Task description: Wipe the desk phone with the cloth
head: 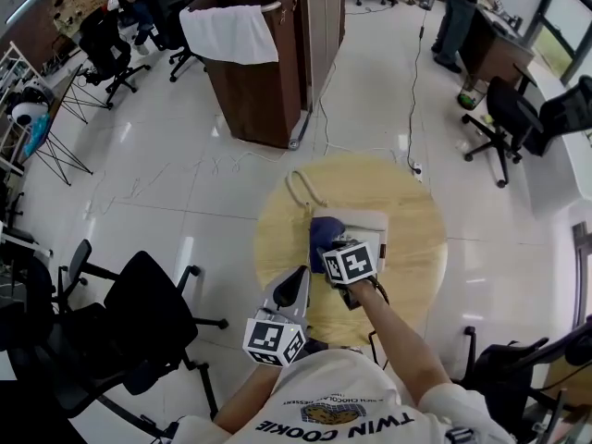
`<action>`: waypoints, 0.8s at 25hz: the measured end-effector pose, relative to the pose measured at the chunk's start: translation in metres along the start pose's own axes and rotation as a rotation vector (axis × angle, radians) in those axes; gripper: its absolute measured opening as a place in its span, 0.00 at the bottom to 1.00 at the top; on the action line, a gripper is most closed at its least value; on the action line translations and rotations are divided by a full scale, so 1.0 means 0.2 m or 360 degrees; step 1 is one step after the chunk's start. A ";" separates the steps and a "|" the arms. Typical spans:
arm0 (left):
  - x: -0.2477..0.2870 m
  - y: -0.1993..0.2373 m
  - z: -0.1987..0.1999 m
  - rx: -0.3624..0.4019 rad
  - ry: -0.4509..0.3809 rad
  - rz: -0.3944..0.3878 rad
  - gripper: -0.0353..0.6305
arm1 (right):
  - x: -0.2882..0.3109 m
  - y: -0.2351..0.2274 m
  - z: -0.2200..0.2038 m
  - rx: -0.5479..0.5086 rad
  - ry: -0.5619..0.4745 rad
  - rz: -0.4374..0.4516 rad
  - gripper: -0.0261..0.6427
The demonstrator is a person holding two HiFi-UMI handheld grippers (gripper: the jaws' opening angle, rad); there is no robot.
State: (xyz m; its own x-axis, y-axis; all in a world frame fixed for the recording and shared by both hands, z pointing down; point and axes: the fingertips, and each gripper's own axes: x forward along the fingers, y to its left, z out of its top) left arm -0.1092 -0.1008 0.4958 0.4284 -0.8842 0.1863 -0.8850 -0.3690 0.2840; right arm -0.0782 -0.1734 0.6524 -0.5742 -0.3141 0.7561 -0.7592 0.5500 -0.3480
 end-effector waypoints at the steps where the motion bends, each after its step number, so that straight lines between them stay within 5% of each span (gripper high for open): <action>1: 0.01 -0.02 0.00 0.0003 0.0002 -0.0006 0.04 | -0.01 -0.01 -0.01 0.0004 0.0000 -0.0003 0.14; 20: 0.07 -0.25 -0.04 0.0017 0.0023 -0.0114 0.04 | -0.28 -0.24 -0.10 0.0059 -0.0061 -0.0122 0.14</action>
State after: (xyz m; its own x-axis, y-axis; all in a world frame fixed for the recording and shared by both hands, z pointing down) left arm -0.0566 -0.0923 0.4924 0.4933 -0.8511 0.1794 -0.8538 -0.4343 0.2871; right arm -0.0025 -0.1669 0.6375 -0.5249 -0.3837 0.7598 -0.8116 0.4946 -0.3109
